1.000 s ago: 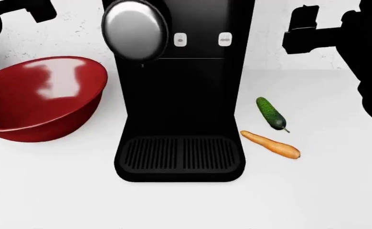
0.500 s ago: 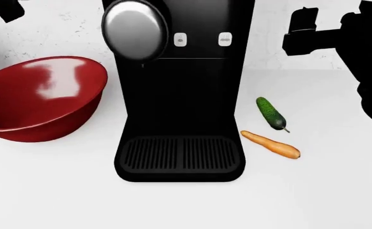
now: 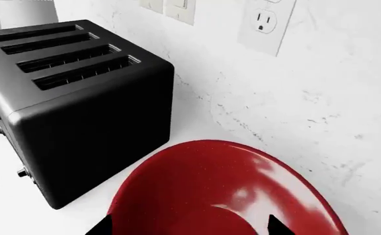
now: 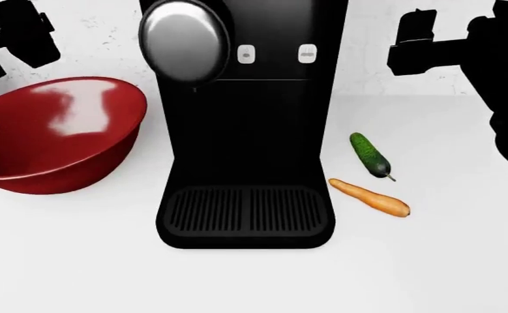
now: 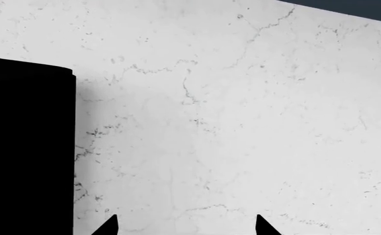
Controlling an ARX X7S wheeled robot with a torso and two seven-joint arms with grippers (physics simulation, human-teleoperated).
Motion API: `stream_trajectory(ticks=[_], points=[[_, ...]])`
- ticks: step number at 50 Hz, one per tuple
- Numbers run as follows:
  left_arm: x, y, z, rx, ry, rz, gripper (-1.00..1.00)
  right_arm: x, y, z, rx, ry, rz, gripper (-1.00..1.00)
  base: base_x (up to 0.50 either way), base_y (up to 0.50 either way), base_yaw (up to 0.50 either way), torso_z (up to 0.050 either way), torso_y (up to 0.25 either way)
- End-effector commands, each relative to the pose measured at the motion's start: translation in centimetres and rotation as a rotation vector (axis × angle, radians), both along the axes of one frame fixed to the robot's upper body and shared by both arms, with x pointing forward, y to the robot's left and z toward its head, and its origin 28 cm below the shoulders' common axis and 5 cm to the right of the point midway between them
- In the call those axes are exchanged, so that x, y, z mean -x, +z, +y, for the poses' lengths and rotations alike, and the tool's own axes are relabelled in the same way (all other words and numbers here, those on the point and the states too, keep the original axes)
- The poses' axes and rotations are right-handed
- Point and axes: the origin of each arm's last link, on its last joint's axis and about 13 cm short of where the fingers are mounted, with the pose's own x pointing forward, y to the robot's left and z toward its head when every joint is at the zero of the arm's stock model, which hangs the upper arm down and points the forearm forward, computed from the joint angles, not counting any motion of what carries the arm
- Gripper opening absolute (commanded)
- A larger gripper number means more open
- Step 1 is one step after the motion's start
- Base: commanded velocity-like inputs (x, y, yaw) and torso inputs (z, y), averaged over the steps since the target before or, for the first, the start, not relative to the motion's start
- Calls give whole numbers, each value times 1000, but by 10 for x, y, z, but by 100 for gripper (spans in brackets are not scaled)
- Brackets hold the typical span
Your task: Place the two vegetables and bowl onto the tray for setting up a vegetable dip station.
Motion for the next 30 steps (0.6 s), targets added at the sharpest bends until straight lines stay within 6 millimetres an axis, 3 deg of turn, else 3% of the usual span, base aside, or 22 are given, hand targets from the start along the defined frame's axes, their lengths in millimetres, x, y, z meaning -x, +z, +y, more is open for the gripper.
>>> stream_trajectory(ticks=[1, 30], points=[[-2, -8, 5, 61, 105, 129, 100, 0, 0, 0, 1, -2, 0, 100, 0, 0, 0, 0, 0], [-16, -29, 9, 244, 116, 184, 100, -1, -1, 0, 2, 3, 1, 100, 0, 0, 0, 0, 0]])
